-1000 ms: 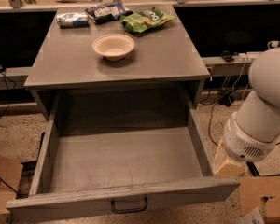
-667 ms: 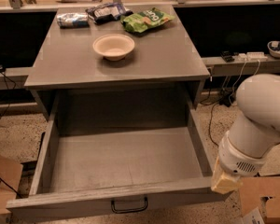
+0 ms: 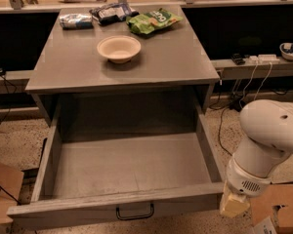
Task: Close top drawer
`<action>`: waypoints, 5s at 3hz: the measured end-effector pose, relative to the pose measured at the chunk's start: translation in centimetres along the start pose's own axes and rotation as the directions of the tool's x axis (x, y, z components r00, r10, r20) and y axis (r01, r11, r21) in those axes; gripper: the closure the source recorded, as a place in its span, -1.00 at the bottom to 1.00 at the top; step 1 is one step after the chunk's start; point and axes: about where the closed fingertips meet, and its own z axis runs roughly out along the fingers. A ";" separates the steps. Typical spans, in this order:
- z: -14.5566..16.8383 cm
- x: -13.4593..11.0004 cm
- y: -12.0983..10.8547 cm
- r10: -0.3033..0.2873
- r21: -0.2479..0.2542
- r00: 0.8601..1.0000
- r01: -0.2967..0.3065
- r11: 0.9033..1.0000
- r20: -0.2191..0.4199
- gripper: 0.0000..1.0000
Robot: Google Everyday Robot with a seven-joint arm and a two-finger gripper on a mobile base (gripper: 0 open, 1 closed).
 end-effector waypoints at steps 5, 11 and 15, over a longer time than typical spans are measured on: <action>-1.3 -3.9 -6.6 -0.119 0.087 0.992 0.116 0.989 0.030 1.00; -2.8 -12.8 -21.8 -0.307 0.251 0.924 0.249 0.935 0.229 1.00; -9.0 -16.7 -26.5 -0.418 0.421 0.859 0.275 0.864 0.297 -0.31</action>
Offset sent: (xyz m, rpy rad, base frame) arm 0.1457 0.0269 -0.0124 0.0975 -0.2163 0.0768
